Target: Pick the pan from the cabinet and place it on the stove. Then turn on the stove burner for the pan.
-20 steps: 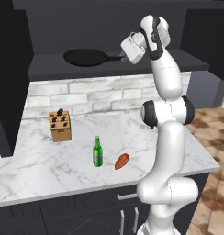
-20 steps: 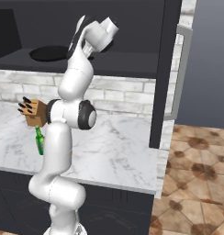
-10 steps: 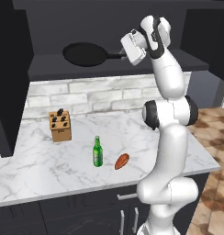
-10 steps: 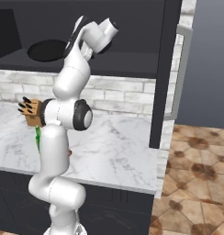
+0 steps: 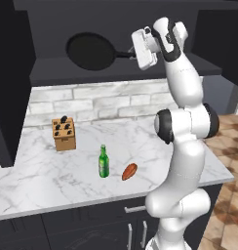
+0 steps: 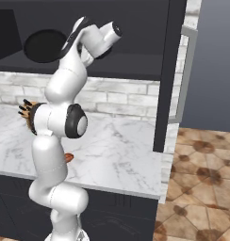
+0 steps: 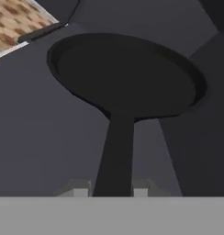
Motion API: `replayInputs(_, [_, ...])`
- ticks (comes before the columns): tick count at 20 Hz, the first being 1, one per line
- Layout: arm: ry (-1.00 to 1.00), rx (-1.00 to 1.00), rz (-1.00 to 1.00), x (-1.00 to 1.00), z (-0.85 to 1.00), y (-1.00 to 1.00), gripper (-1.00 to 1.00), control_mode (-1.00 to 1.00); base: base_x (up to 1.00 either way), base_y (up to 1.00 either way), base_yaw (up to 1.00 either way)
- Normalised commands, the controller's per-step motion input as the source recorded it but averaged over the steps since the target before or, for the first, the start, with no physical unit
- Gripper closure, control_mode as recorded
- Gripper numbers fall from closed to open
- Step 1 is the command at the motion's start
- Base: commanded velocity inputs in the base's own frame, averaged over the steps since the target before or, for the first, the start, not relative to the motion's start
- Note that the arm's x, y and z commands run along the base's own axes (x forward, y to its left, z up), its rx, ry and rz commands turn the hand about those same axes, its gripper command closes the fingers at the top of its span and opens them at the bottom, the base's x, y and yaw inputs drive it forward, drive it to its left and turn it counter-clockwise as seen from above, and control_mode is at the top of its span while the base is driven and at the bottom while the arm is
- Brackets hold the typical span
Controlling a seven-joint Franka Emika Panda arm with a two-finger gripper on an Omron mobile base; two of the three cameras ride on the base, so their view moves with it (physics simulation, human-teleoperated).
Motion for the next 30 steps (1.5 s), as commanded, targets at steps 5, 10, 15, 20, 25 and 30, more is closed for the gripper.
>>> replayInputs(5, [-0.32,0.03,0.01,-0.11,-0.04,0.0,1.0,-1.0,0.0,0.0,0.0])
replayInputs(10, [-0.31,0.0,0.02,-0.27,0.0,0.0,1.0,-1.0,0.0,0.0,0.0])
replayInputs(15, [-0.26,0.0,0.02,-0.46,0.0,0.0,1.0,-1.0,0.0,0.0,0.0])
replayInputs(20, [-0.23,0.0,0.02,-0.76,0.0,0.0,1.0,-1.0,0.0,0.0,0.0])
replayInputs(25, [-0.16,0.0,0.01,-0.81,0.0,0.0,1.0,-1.0,0.0,0.0,0.0])
replayInputs(30, [-0.09,0.0,0.0,-0.8,0.0,0.0,1.0,-1.0,0.0,0.0,0.0])
